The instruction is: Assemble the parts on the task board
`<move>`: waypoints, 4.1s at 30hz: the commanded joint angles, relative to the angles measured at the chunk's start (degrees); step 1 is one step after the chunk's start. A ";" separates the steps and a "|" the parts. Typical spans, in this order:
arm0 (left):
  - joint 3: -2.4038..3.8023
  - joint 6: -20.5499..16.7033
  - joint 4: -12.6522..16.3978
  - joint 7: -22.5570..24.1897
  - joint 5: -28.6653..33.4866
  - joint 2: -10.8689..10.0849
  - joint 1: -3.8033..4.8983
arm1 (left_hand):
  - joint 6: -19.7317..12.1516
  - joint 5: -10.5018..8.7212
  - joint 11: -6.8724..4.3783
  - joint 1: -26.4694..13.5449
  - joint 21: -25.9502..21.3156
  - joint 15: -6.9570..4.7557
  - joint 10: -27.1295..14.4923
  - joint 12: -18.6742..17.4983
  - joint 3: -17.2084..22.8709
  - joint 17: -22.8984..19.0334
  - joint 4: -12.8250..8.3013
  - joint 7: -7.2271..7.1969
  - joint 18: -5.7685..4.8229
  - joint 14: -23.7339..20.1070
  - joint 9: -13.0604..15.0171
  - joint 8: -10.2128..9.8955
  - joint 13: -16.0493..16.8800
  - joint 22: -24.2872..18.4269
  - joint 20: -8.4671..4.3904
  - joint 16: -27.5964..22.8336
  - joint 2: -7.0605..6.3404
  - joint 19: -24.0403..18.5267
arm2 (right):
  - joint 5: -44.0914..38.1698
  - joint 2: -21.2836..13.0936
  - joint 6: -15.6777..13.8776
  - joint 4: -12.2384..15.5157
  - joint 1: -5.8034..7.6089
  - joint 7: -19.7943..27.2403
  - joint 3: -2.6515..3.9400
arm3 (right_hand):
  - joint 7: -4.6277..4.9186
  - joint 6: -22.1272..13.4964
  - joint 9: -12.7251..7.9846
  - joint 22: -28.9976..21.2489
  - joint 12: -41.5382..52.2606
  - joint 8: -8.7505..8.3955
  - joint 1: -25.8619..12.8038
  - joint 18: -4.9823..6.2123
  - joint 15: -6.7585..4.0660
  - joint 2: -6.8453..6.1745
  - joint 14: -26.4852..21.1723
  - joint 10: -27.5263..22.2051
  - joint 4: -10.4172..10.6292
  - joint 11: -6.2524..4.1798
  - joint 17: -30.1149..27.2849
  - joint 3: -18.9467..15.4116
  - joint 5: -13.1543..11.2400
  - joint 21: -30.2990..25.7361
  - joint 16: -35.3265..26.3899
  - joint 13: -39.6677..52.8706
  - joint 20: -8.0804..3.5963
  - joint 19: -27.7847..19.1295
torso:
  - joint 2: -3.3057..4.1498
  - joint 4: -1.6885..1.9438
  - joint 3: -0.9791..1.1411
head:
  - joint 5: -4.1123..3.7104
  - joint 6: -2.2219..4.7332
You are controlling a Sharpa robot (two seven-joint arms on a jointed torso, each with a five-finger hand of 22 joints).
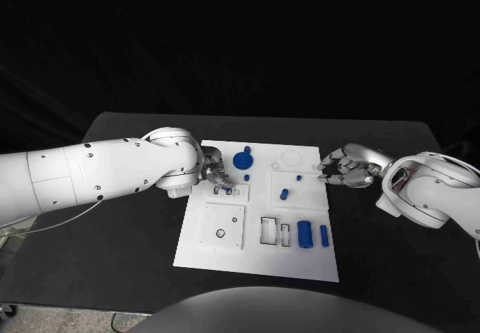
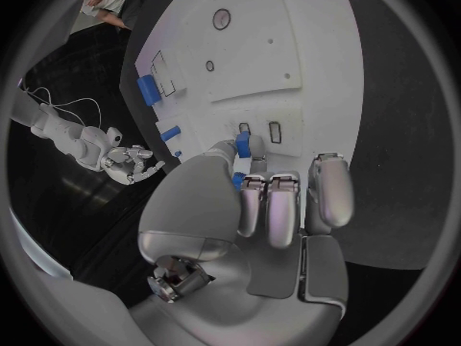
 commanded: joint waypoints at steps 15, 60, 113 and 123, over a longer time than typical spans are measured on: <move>-1.01 -8.09 3.28 2.64 1.32 -2.51 -0.09 | 1.15 -0.65 0.19 -3.89 -0.56 -0.05 5.78 0.13 10.37 15.09 -1.91 -0.54 -0.07 5.82 3.03 -1.43 15.05 4.33 0.21 0.14 -3.79 0.29 | 0.18 -0.47 1.23 0.66 -0.28 -0.32 -0.01 | 0.03 0.54 -0.22 -0.56 -1.47 -0.35 -0.73 0.90 0.52 0.17 0.04 -1.54 0.79 -0.05 -0.91 0.03 -0.82 -1.66 -1.24 4.21 -0.03 -0.84 | -0.16 0.10 0.14 | 0.21 0.01; -1.42 -11.74 3.68 2.37 -4.66 -2.72 -3.49 | 1.10 -1.46 0.39 -5.28 -0.40 0.11 5.78 0.13 12.73 15.09 -3.00 -0.30 -0.19 5.82 4.15 -1.94 15.05 4.89 0.35 0.14 -3.58 0.79 | 1.58 -1.10 1.35 0.52 -0.62 -0.27 -0.02 | 0.01 0.61 -0.35 -0.76 -2.15 -0.45 -0.66 0.99 0.52 0.24 -0.12 -2.18 0.86 -0.06 -1.18 0.23 -0.73 -2.31 -1.57 3.53 -0.01 -1.05 | -0.13 0.08 0.06 | 0.13 0.01; -1.36 -12.41 4.53 2.23 -4.31 -2.81 -4.87 | 1.09 -2.40 0.50 -6.74 -0.51 0.16 5.78 0.13 13.74 15.09 -3.33 -0.12 -0.18 5.82 5.07 -2.40 15.05 5.05 0.42 0.14 -3.06 0.94 | 2.16 -0.72 1.62 -0.24 -1.29 -0.37 -0.02 | 0.07 0.77 -0.45 -0.99 -2.44 -0.51 -0.36 1.09 0.54 0.16 -0.24 -2.40 0.67 -0.01 -1.52 0.48 -0.25 -3.01 -1.94 3.23 0.00 -1.24 | -0.13 0.14 0.09 | -0.20 0.01; -1.38 -11.91 4.43 2.11 -4.23 -2.92 -4.89 | 1.10 -2.42 0.51 -6.77 -0.68 0.16 5.78 0.13 13.72 15.09 -3.36 -0.12 -0.11 5.82 5.11 -2.39 15.05 4.85 0.42 0.14 -3.08 0.70 | 2.17 -0.79 1.69 -0.21 -1.31 -0.41 -0.02 | 0.08 0.80 -0.47 -1.04 -2.51 -0.52 -0.28 1.11 0.55 0.18 -0.27 -2.46 0.63 0.00 -1.60 0.56 -0.15 -3.17 -2.03 3.15 0.01 -1.28 | -0.20 0.15 0.10 | 0.03 0.01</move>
